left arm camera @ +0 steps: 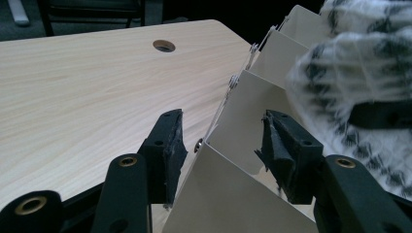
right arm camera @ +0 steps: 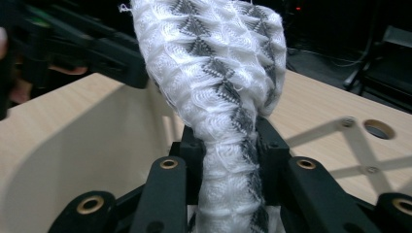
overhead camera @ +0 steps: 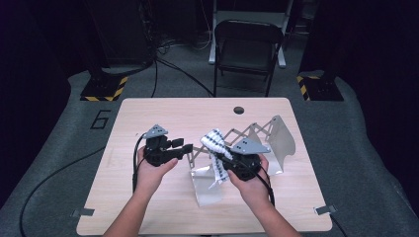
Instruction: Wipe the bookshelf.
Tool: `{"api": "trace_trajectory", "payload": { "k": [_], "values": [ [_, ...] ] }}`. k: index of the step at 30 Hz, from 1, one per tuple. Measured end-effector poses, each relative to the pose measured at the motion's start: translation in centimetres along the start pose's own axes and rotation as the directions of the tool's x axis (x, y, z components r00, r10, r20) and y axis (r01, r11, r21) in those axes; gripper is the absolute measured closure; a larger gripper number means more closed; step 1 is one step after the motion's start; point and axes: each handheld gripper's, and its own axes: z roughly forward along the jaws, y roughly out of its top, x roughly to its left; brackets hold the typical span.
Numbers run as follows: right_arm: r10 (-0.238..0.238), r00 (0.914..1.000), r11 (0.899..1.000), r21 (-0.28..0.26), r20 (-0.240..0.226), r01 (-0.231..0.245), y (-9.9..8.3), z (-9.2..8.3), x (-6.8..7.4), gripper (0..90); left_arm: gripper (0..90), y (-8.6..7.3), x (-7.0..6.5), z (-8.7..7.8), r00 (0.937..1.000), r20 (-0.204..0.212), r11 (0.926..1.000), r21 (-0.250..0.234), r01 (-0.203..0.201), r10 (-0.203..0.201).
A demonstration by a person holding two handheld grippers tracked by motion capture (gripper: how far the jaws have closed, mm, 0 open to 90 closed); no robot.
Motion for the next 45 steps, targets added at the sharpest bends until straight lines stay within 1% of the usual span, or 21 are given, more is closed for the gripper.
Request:
{"api": "trace_trajectory", "payload": {
  "k": [5, 9, 13, 14, 18, 20, 21, 22, 23, 25, 26, 30, 32, 35, 37, 38, 40, 41, 42, 44, 45],
  "values": [
    [0.008, 0.9993, 0.998, 0.063, -0.037, -0.006, -1.6, 1.6, 1.7, 68.2, 49.7, -0.6, -0.3, -0.6, 0.9996, -0.012, 0.9997, -0.007, -0.025, 0.024],
    [0.027, 0.9988, 0.988, 0.155, -0.041, -0.020, -4.0, 3.5, 2.2, 67.9, 49.4, -1.0, -0.2, -0.6, 0.9997, -0.011, 0.9998, -0.007, -0.019, 0.019],
    [0.032, 0.9987, 0.978, 0.209, -0.039, -0.023, -5.9, 5.1, 2.6, 66.5, 49.1, -0.9, -0.1, -0.8, 0.9997, -0.001, 0.9997, -0.002, -0.023, 0.023],
    [0.041, 0.9984, 0.973, 0.227, -0.037, -0.032, -6.2, 5.3, 2.7, 65.8, 49.1, -1.0, -0.2, -0.8, 1.0000, 0.002, 1.0000, -0.004, -0.005, 0.005],
    [0.044, 0.9987, 0.956, 0.290, -0.023, -0.036, -8.0, 6.8, 2.8, 62.1, 48.3, -1.1, -0.2, -0.8, 0.9998, 0.014, 0.9999, -0.001, -0.011, 0.011],
    [0.048, 0.9985, 0.944, 0.327, -0.024, -0.038, -8.7, 7.5, 2.7, 54.3, 48.2, -1.2, -0.4, -0.8, 0.9999, 0.014, 1.0000, 0.001, -0.006, 0.006],
    [0.054, 0.9981, 0.931, 0.362, -0.028, -0.040, -9.0, 7.8, 2.6, 50.5, 48.0, -1.2, -0.3, -0.9, 0.9998, 0.017, 0.9999, 0.008, -0.012, 0.012],
    [0.053, 0.9979, 0.929, 0.369, -0.037, -0.036, -9.2, 7.9, 2.6, 47.9, 47.5, -1.2, -0.4, -0.8, 0.9998, 0.018, 0.9999, 0.002, -0.010, 0.010],
    [0.033, 0.9988, 0.938, 0.347, -0.037, -0.018, -9.3, 7.7, 2.5, 46.1, 46.9, -1.2, -0.4, -0.8, 0.9997, 0.019, 0.9999, 0.004, -0.014, 0.014],
    [0.025, 0.9993, 0.941, 0.338, -0.027, -0.015, -9.0, 7.3, 2.6, 41.0, 46.4, -1.3, -0.4, -0.9, 0.9998, 0.020, 1.0000, 0.000, -0.005, 0.005],
    [0.010, 0.9997, 0.949, 0.315, -0.023, -0.002, -8.9, 7.1, 2.6, 40.4, 46.1, -1.3, -0.3, -0.9, 0.9998, 0.019, 1.0000, 0.000, -0.009, 0.009],
    [-0.010, 0.9995, 0.958, 0.287, -0.030, 0.018, -8.6, 6.9, 2.8, 39.4, 46.0, -1.3, -0.3, -1.1, 0.9997, 0.022, 1.0000, -0.001, -0.005, 0.005],
    [-0.013, 0.9997, 0.955, 0.296, -0.022, 0.019, -8.8, 7.5, 2.8, 41.2, 46.3, -1.4, -0.4, -1.2, 0.9998, 0.018, 1.0000, -0.005, -0.006, 0.006],
    [-0.028, 0.9989, 0.939, 0.341, -0.037, 0.039, -9.4, 8.6, 2.8, 44.7, 53.0, -1.3, -0.3, -1.4, 0.9994, 0.034, 0.9999, -0.012, -0.005, 0.006],
    [-0.014, 0.9983, 0.942, 0.333, -0.057, 0.032, -9.7, 9.1, 3.0, 50.8, 59.6, -1.2, -0.4, -1.6, 0.9984, 0.054, 0.9999, 0.001, -0.015, 0.015],
    [-0.027, 0.9969, 0.936, 0.350, -0.075, 0.051, -9.7, 9.1, 3.0, 52.4, 61.7, -1.2, -0.4, -1.7, 0.9983, 0.056, 0.9999, 0.004, -0.017, 0.017],
    [-0.032, 0.9969, 0.937, 0.345, -0.071, 0.055, -9.7, 9.3, 3.2, 53.0, 62.2, -1.2, -0.4, -1.8, 0.9982, 0.059, 0.9999, 0.006, -0.014, 0.013],
    [-0.019, 0.9973, 0.930, 0.365, -0.071, 0.044, -9.8, 9.6, 3.5, 56.5, 62.1, -1.2, -0.4, -1.8, 0.9980, 0.060, 0.9998, 0.005, -0.019, 0.019],
    [-0.017, 0.9971, 0.933, 0.357, -0.074, 0.042, -9.9, 9.8, 3.6, 60.0, 62.0, -1.2, -0.4, -1.8, 0.9980, 0.060, 0.9998, 0.006, -0.020, 0.020],
    [0.008, 0.9949, 0.927, 0.373, -0.101, 0.031, -9.7, 9.6, 3.5, 71.2, 61.0, -1.2, -0.5, -1.9, 0.9983, 0.052, 0.9996, 0.011, -0.025, 0.025],
    [0.022, 0.9910, 0.933, 0.359, -0.132, 0.027, -9.5, 9.3, 3.2, 74.6, 59.5, -1.1, -0.5, -2.0, 0.9983, 0.047, 0.9993, 0.009, -0.035, 0.035]
  ]
}}
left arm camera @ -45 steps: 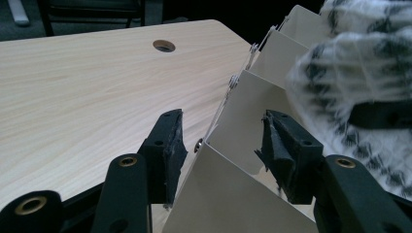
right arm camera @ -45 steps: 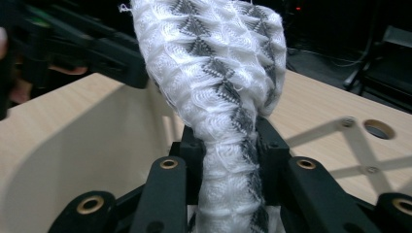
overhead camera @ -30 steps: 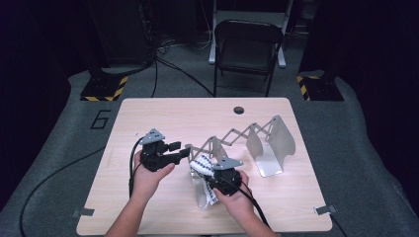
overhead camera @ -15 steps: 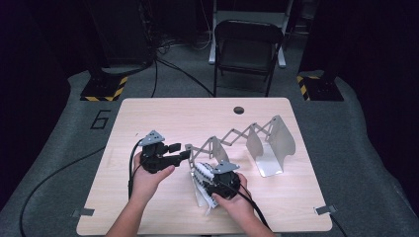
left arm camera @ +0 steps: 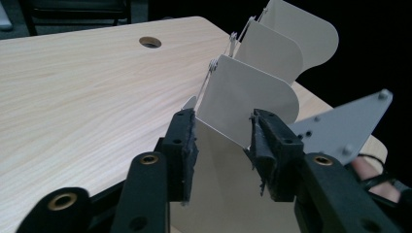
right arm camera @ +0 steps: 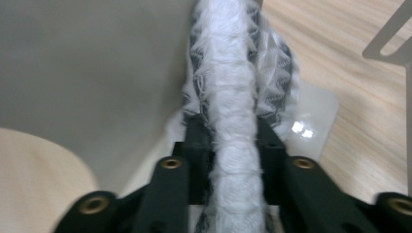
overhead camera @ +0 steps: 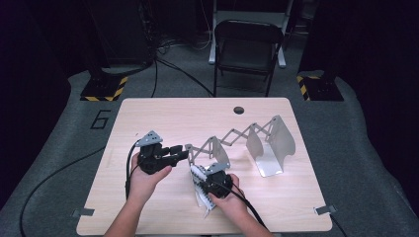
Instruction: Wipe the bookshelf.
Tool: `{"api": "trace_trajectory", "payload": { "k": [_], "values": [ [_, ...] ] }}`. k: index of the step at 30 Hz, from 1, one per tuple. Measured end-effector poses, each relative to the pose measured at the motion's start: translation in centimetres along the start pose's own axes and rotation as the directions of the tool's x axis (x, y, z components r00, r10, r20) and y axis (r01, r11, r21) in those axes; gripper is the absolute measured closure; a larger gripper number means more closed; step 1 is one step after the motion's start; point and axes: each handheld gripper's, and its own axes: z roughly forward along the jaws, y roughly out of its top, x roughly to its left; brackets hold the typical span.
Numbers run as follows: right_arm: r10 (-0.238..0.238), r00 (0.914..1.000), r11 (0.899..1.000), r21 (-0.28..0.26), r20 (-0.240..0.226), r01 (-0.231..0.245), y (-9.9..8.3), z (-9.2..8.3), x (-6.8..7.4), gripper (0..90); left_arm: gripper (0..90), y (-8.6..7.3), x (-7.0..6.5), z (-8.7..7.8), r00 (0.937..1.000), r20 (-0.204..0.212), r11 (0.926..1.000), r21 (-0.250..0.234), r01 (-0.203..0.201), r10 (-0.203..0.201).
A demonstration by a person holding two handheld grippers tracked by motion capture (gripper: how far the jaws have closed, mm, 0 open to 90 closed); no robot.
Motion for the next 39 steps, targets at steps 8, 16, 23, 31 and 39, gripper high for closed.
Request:
{"api": "trace_trajectory", "payload": {
  "k": [8, 16, 23, 31, 39],
  "values": [
    [0.053, 0.9828, 0.976, -0.199, -0.177, -0.088, 3.2, -4.8, -0.1, 78.1, 64.7, 0.2, 0.5, -0.9, 0.9966, -0.070, 0.9985, 0.037, -0.041, 0.043],
    [-0.068, 0.9893, 0.967, -0.251, -0.129, 0.033, 5.8, -6.4, 0.7, 78.7, 65.3, -0.5, 0.5, 0.2, 0.9979, -0.051, 0.9963, 0.078, -0.036, 0.040],
    [-0.100, 0.9884, 0.991, -0.100, -0.115, 0.088, 4.0, -2.8, 0.9, 79.0, 65.4, -0.8, 0.6, 0.7, 0.9979, -0.049, 0.9939, 0.104, -0.037, 0.042],
    [-0.097, 0.9865, 0.973, -0.220, -0.132, 0.067, 5.3, -5.7, 0.6, 78.7, 63.4, -1.0, 0.7, 0.8, 0.9981, -0.043, 0.9937, 0.105, -0.038, 0.043],
    [-0.142, 0.9847, 0.980, -0.153, -0.101, 0.125, 3.6, -5.0, 0.9, 78.0, 63.2, -1.1, 0.6, 0.8, 0.9985, -0.044, 0.9943, 0.102, -0.029, 0.034]
  ]
}}
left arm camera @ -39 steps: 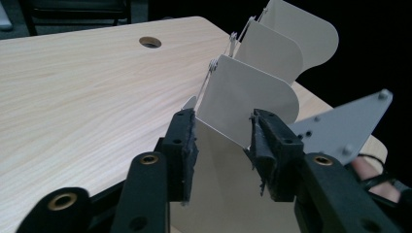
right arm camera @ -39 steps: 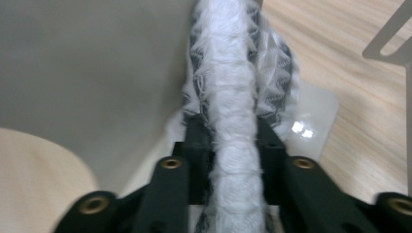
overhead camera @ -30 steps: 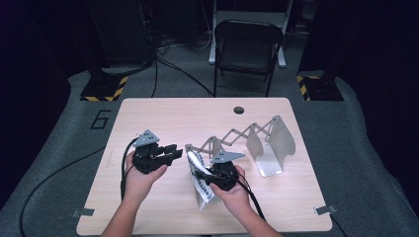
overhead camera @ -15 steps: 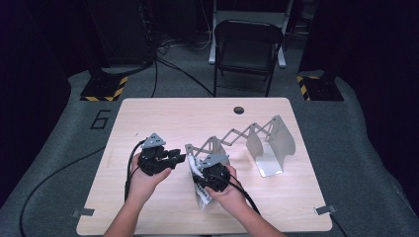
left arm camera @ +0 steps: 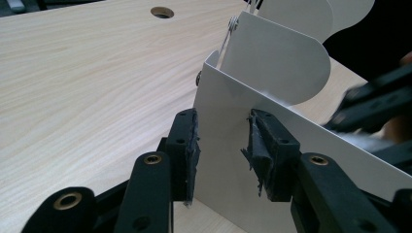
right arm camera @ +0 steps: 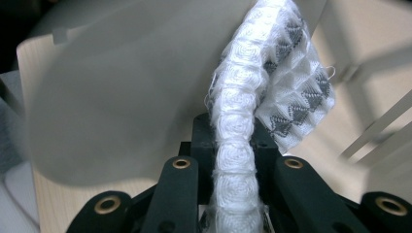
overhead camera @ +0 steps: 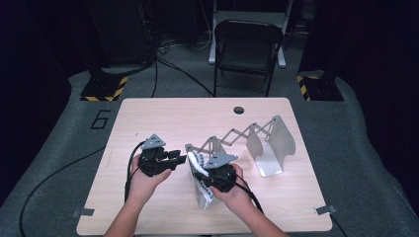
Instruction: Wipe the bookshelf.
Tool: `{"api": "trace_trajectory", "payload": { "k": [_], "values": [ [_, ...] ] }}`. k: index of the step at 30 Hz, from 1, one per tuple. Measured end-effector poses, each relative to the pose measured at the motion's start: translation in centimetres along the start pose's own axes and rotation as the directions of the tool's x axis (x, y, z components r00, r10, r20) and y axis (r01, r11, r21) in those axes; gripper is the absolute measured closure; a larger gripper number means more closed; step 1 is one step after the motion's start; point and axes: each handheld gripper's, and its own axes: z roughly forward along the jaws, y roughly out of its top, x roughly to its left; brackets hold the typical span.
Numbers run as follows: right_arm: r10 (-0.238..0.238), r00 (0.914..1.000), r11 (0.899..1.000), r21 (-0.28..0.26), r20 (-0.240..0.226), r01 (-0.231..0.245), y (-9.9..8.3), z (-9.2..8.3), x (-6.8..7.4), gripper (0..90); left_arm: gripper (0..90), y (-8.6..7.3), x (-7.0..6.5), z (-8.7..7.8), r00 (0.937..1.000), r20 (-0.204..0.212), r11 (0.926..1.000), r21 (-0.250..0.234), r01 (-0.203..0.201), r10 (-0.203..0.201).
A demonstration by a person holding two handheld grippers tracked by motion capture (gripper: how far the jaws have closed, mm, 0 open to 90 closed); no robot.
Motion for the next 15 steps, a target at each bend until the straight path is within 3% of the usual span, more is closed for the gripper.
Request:
{"api": "trace_trajectory", "payload": {
  "k": [2, 4, 6, 9, 12, 13, 15],
  "values": [
    [0.011, 0.9999, 0.999, 0.041, 0.000, -0.011, -1.1, 1.0, 0.0, 78.0, 62.9, 0.0, 0.1, 0.0, 1.0000, 0.001, 1.0000, -0.001, -0.006, 0.006],
    [-0.034, 0.9994, 0.995, 0.095, 0.005, 0.034, -1.9, 1.8, 0.1, 78.0, 62.7, -0.1, 0.2, 0.1, 1.0000, 0.008, 1.0000, 0.000, -0.002, 0.002],
    [-0.059, 0.9983, 0.993, 0.104, 0.008, 0.057, -1.8, 1.8, 0.2, 77.9, 62.6, -0.1, 0.2, 0.1, 0.9998, 0.011, 0.9999, -0.003, 0.013, -0.013],
    [-0.039, 0.9990, 0.999, 0.022, 0.019, 0.039, -0.3, 0.3, 0.1, 77.9, 62.7, -0.1, 0.2, 0.2, 0.9999, 0.013, 1.0000, -0.002, 0.009, -0.009],
    [-0.012, 0.9999, 0.997, -0.082, 0.011, 0.013, 1.3, -1.6, -0.1, 77.9, 62.7, -0.1, 0.2, 0.2, 0.9999, 0.011, 1.0000, 0.000, 0.002, -0.002],
    [-0.015, 0.9999, 0.995, -0.101, 0.004, 0.015, 1.6, -2.0, -0.1, 77.9, 62.7, -0.2, 0.2, 0.2, 0.9999, 0.010, 1.0000, -0.001, 0.002, -0.002],
    [-0.034, 0.9994, 0.996, -0.085, 0.004, 0.034, 1.4, -2.1, 0.1, 77.9, 62.6, -0.2, 0.2, 0.2, 0.9999, 0.010, 1.0000, -0.001, 0.001, -0.001]
  ]
}}
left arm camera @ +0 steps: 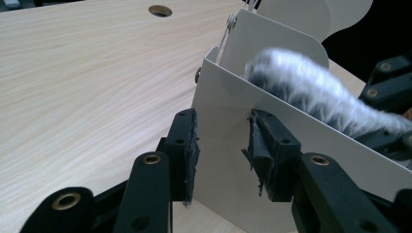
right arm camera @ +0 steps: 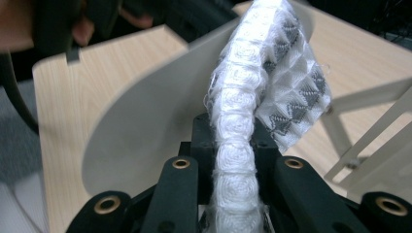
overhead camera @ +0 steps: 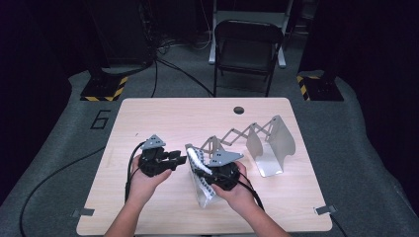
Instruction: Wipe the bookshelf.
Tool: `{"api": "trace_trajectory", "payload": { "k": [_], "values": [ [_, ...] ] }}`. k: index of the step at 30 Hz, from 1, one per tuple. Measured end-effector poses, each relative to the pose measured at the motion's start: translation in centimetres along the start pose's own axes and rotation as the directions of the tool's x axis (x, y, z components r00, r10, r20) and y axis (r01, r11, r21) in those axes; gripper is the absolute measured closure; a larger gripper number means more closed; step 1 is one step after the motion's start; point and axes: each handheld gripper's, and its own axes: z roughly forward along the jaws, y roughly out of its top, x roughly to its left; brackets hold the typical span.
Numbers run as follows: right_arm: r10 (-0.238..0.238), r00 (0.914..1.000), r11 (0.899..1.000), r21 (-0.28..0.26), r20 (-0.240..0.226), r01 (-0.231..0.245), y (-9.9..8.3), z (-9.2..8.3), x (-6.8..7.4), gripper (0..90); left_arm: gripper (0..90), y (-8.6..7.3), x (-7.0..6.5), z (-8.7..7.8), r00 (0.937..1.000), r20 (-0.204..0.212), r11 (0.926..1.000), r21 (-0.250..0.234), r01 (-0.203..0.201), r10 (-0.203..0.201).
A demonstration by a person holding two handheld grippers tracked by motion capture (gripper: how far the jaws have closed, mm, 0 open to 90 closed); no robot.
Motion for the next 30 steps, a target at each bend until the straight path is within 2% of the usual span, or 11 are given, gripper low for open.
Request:
{"api": "trace_trajectory", "payload": {
  "k": [5, 7, 9, 14, 16, 18, 20, 22, 25, 28, 30],
  "values": [
    [-0.025, 0.9996, 0.990, 0.138, -0.016, 0.027, -3.4, 2.0, 0.4, 78.0, 62.6, -0.1, 0.0, 0.1, 1.0000, -0.002, 1.0000, 0.006, -0.005, 0.005],
    [-0.019, 0.9996, 0.988, 0.154, -0.019, 0.021, -3.9, 2.3, 0.6, 78.0, 62.6, -0.1, -0.1, 0.1, 1.0000, 0.000, 1.0000, 0.003, 0.008, -0.008],
    [-0.042, 0.9989, 0.988, 0.147, -0.023, 0.045, -3.7, 2.0, 0.9, 78.0, 62.6, -0.1, -0.1, 0.1, 0.9999, 0.002, 0.9999, 0.003, 0.015, -0.015],
    [-0.014, 0.9991, 1.000, -0.008, -0.041, 0.014, -0.6, -0.9, 0.6, 78.0, 62.4, -0.1, -0.1, 0.1, 1.0000, -0.002, 1.0000, 0.003, 0.006, -0.006],
    [-0.027, 0.9987, 0.999, -0.021, -0.044, 0.026, -0.3, -1.4, 0.7, 78.0, 62.4, -0.2, -0.2, 0.1, 0.9998, 0.003, 0.9998, 0.006, 0.018, -0.018],
    [-0.033, 0.9985, 0.999, 0.005, -0.044, 0.033, -0.9, -0.9, 0.8, 78.0, 62.4, -0.2, -0.1, 0.1, 1.0000, 0.001, 0.9999, 0.010, 0.001, -0.001],
    [-0.040, 0.9979, 0.996, 0.083, -0.051, 0.044, -2.6, 0.5, 0.9, 78.0, 62.4, -0.2, -0.2, 0.2, 1.0000, 0.000, 0.9999, 0.008, 0.007, -0.007],
    [-0.034, 0.9972, 0.988, 0.151, -0.067, 0.044, -4.3, 1.7, 1.1, 78.0, 62.4, -0.3, -0.3, 0.2, 0.9999, 0.002, 0.9998, 0.011, 0.014, -0.014],
    [-0.040, 0.9975, 0.979, 0.199, -0.059, 0.051, -5.3, 2.3, 1.6, 77.9, 62.5, -0.4, -0.3, 0.3, 1.0000, -0.002, 0.9999, 0.014, 0.004, -0.004],
    [-0.066, 0.9961, 0.989, 0.125, -0.058, 0.073, -4.0, 1.0, 1.4, 78.0, 62.5, -0.5, -0.4, 0.4, 0.9999, 0.000, 0.9998, 0.017, 0.014, -0.014],
    [-0.061, 0.9967, 0.997, 0.046, -0.053, 0.063, -2.3, -0.7, 1.4, 78.0, 62.4, -0.5, -0.4, 0.3, 0.9998, 0.003, 0.9997, 0.019, 0.018, -0.018]
  ]
}}
